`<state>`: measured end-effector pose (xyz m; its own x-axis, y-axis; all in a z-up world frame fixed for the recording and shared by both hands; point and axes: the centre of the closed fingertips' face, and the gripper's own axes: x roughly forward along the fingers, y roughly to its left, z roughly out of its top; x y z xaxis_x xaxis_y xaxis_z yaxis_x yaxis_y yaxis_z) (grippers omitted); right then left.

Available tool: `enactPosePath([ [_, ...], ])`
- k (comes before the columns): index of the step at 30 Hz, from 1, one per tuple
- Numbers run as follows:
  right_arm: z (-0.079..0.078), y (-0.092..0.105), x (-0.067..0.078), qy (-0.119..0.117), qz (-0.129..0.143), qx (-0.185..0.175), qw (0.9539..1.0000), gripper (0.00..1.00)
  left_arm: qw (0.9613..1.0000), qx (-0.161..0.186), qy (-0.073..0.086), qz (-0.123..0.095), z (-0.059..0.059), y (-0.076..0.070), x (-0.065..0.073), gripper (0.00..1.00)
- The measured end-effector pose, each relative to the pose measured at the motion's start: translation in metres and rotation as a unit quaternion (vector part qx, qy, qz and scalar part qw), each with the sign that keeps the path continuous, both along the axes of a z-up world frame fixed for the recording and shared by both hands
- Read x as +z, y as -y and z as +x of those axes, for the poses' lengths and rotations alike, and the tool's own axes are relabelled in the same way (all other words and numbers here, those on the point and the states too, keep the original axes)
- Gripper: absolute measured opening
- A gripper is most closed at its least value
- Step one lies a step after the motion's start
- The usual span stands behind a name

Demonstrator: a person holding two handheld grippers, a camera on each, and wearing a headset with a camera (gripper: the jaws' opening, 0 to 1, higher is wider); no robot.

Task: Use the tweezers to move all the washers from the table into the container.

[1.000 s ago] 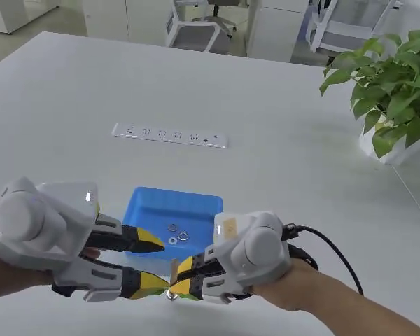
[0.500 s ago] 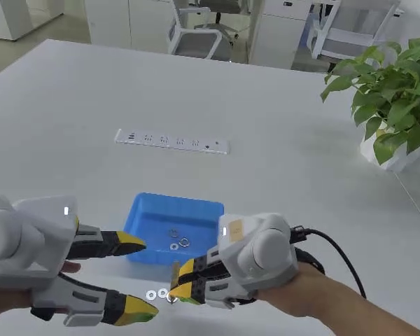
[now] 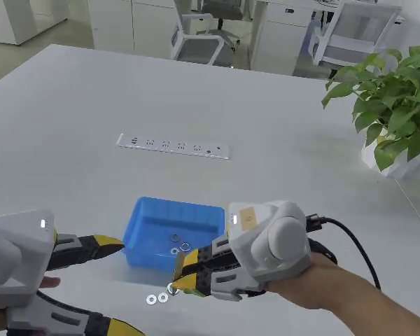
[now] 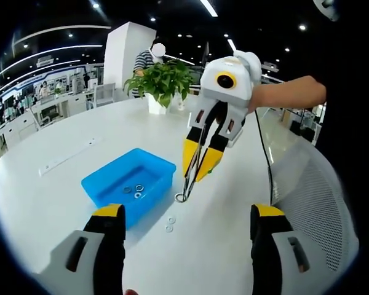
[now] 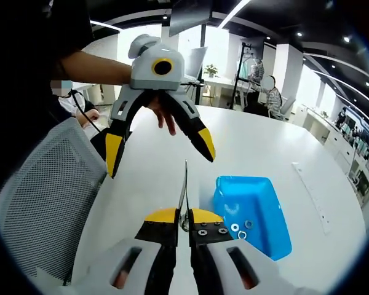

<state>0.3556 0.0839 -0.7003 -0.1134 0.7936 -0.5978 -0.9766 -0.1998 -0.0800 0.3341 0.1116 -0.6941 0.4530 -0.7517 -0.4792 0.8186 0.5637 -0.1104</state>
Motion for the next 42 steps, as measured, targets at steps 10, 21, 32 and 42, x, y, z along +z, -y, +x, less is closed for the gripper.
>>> enactPosePath([
  [10,0.018,0.002,0.015,0.015,0.009,-0.002,0.9998,0.06,0.9999,0.008,0.01,-0.007,0.002,0.001,0.006,0.99],
  [21,0.043,0.002,0.019,0.031,0.013,-0.008,0.9994,0.06,0.9998,0.017,0.01,-0.01,0.003,-0.005,0.008,0.99],
  [32,0.068,0.0,0.012,0.041,0.013,-0.021,0.9988,0.06,0.9995,0.027,0.01,-0.012,0.006,-0.011,0.009,0.99],
  [42,0.087,-0.002,-0.004,0.044,0.005,-0.033,0.9984,0.06,0.9993,0.032,0.011,-0.014,0.009,-0.015,0.011,0.99],
])
